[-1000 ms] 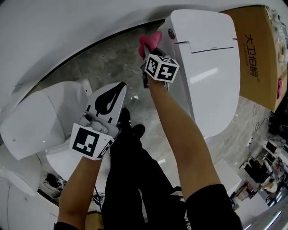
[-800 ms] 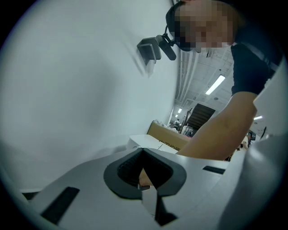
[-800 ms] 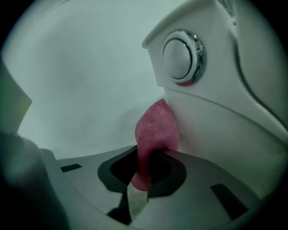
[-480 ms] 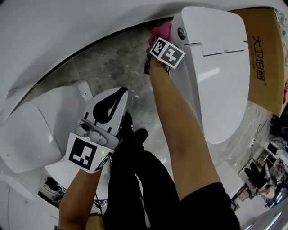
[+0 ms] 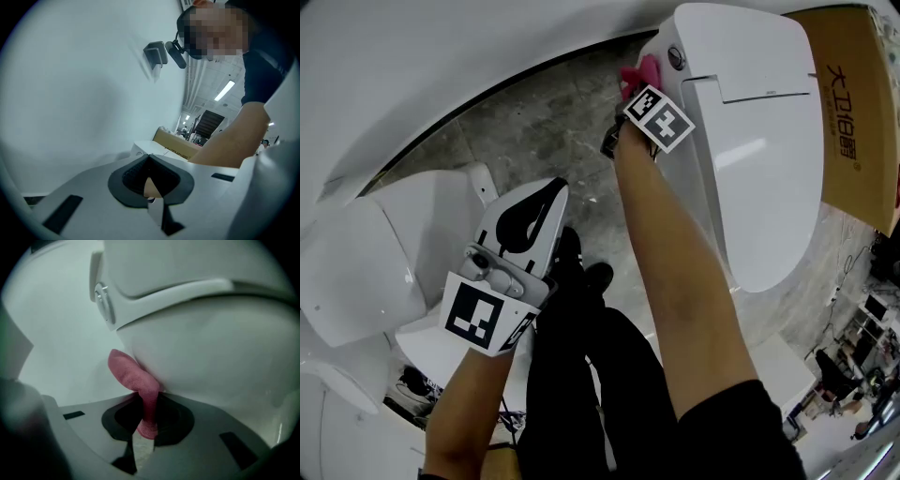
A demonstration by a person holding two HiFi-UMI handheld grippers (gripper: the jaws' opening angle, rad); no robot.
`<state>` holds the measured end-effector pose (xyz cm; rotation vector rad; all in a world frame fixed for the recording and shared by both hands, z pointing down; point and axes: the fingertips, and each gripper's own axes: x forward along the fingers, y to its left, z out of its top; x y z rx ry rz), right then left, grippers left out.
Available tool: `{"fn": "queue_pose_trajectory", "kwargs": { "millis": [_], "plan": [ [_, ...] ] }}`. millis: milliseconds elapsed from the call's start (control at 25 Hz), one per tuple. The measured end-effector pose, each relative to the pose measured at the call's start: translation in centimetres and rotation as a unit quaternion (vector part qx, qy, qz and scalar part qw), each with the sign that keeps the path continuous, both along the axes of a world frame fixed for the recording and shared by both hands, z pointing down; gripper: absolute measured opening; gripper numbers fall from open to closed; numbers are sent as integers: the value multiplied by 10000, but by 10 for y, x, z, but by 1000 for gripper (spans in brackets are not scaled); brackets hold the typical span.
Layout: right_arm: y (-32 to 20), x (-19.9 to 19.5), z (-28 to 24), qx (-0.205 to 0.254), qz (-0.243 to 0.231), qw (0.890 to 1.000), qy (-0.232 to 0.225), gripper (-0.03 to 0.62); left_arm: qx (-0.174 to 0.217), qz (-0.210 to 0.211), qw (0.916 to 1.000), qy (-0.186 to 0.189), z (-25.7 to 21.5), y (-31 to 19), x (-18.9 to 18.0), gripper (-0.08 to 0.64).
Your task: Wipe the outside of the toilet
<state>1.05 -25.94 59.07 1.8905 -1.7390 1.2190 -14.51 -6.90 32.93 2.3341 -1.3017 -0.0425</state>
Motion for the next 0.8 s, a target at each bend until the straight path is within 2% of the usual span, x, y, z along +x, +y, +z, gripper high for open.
{"fn": "queue_pose_trajectory", "kwargs": {
  "millis": [200,480,800],
  "plan": [
    [50,34,6,-246,333,9991,-103,67,56,208,9998,-30,-10,3,22,14],
    [145,91,21,-629,728,9949,-304,67,136,750,9970,-147,-22,16,77,15],
    [229,141,20,-687,940,9910,-656,67,-215,1296,9911,-191,3,74,135,15]
  ]
}}
